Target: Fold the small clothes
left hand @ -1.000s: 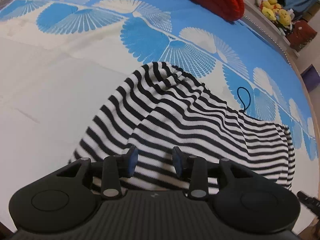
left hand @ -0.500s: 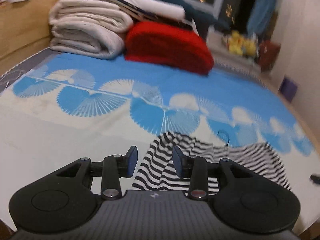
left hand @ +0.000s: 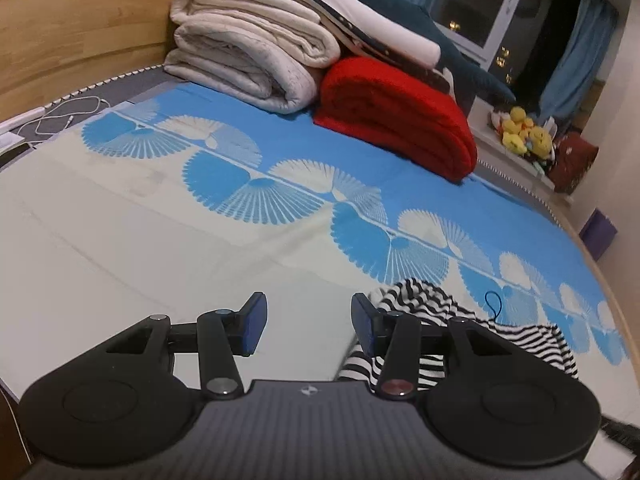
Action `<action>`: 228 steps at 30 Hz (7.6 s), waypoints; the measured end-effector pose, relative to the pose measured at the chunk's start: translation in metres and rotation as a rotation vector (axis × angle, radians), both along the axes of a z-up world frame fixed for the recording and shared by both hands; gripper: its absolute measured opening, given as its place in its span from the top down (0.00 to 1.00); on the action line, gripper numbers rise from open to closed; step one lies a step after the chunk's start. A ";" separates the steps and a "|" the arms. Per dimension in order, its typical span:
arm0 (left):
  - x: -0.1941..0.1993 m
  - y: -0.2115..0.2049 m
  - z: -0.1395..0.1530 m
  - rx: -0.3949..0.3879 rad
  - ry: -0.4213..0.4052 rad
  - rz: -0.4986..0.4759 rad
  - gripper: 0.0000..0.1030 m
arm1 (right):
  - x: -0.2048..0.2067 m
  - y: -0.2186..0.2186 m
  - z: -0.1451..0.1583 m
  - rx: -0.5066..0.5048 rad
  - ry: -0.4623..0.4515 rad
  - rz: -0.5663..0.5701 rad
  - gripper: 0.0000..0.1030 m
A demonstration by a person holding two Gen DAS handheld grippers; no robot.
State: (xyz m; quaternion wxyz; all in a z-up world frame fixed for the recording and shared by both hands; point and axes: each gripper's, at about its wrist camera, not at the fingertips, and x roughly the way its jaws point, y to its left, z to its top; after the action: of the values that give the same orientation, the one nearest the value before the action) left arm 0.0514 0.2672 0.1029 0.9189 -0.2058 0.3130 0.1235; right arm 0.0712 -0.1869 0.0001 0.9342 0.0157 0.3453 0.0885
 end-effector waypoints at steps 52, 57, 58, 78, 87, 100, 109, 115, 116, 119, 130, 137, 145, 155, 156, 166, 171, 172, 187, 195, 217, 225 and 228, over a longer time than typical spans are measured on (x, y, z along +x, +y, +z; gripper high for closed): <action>-0.063 0.110 -0.017 -0.016 0.023 0.132 0.51 | -0.066 0.307 0.041 -0.022 -0.269 0.786 0.98; -0.045 0.084 -0.014 0.004 0.036 0.095 0.51 | -0.021 0.192 0.075 0.298 -0.216 0.454 0.98; -0.040 0.075 -0.014 0.017 0.038 0.077 0.51 | -0.016 0.160 0.078 0.336 -0.224 0.383 0.98; 0.068 -0.107 -0.024 0.126 0.074 -0.300 0.49 | 0.043 -0.165 0.006 0.410 0.129 -0.291 0.74; 0.093 -0.161 -0.044 0.059 0.137 -0.339 0.48 | 0.160 -0.139 -0.015 0.474 0.240 0.010 0.52; 0.117 -0.263 -0.084 -0.073 0.274 -0.498 0.14 | 0.239 -0.139 -0.090 0.873 0.441 -0.135 0.59; 0.127 -0.284 -0.119 -0.052 0.405 -0.537 0.09 | 0.226 -0.168 -0.023 0.739 0.124 -0.081 0.98; 0.123 -0.275 -0.131 0.039 0.471 -0.562 0.06 | 0.226 -0.166 -0.053 0.475 0.290 -0.193 0.93; 0.122 -0.271 -0.131 0.026 0.469 -0.554 0.06 | 0.221 -0.170 -0.046 0.499 0.255 -0.174 0.91; 0.119 -0.264 -0.125 -0.015 0.450 -0.537 0.06 | 0.198 -0.183 -0.033 0.587 0.229 -0.078 0.56; 0.119 -0.265 -0.112 -0.154 0.388 -0.452 0.06 | 0.124 -0.147 -0.050 0.221 0.444 0.312 0.53; 0.120 -0.268 -0.112 -0.204 0.382 -0.438 0.06 | 0.094 -0.184 -0.008 0.313 0.330 0.319 0.97; 0.122 -0.292 -0.134 -0.021 0.512 -0.557 0.06 | 0.088 -0.189 -0.037 0.166 0.510 0.302 0.97; 0.116 -0.291 -0.136 0.045 0.614 -0.666 0.05 | 0.096 -0.146 -0.050 -0.088 0.585 0.376 0.96; 0.114 -0.290 -0.131 0.062 0.594 -0.677 0.05 | 0.097 -0.145 -0.046 -0.105 0.575 0.367 0.96; 0.143 -0.221 -0.107 -0.269 0.382 -0.388 0.06 | 0.138 -0.158 0.012 0.244 0.273 0.137 0.50; 0.160 -0.223 -0.120 -0.400 0.393 -0.335 0.06 | 0.170 -0.146 -0.030 0.304 0.433 0.028 0.52; 0.166 -0.226 -0.124 -0.409 0.411 -0.327 0.06 | 0.173 -0.143 -0.035 0.332 0.453 0.036 0.67; 0.206 -0.238 -0.164 -0.507 0.478 -0.340 0.06 | 0.167 -0.174 -0.022 0.335 0.389 -0.088 0.47; 0.219 -0.247 -0.180 -0.564 0.470 -0.380 0.05 | 0.172 -0.180 -0.063 0.412 0.580 -0.053 0.37; 0.218 -0.169 -0.047 0.017 0.043 -0.225 0.28 | 0.221 -0.067 -0.038 0.551 0.363 -0.015 0.94; 0.216 -0.185 -0.116 0.007 0.458 -0.455 0.27 | 0.233 -0.037 -0.046 0.325 0.372 -0.053 0.94; 0.207 -0.181 -0.109 -0.003 0.428 -0.407 0.29 | 0.227 -0.036 -0.041 0.298 0.363 -0.073 0.81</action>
State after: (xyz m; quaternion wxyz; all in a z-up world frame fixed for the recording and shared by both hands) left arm 0.2588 0.0863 -0.0064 0.8376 -0.1093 0.5347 -0.0230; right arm 0.2983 -0.2229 -0.0410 0.8465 0.1818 0.4901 0.1005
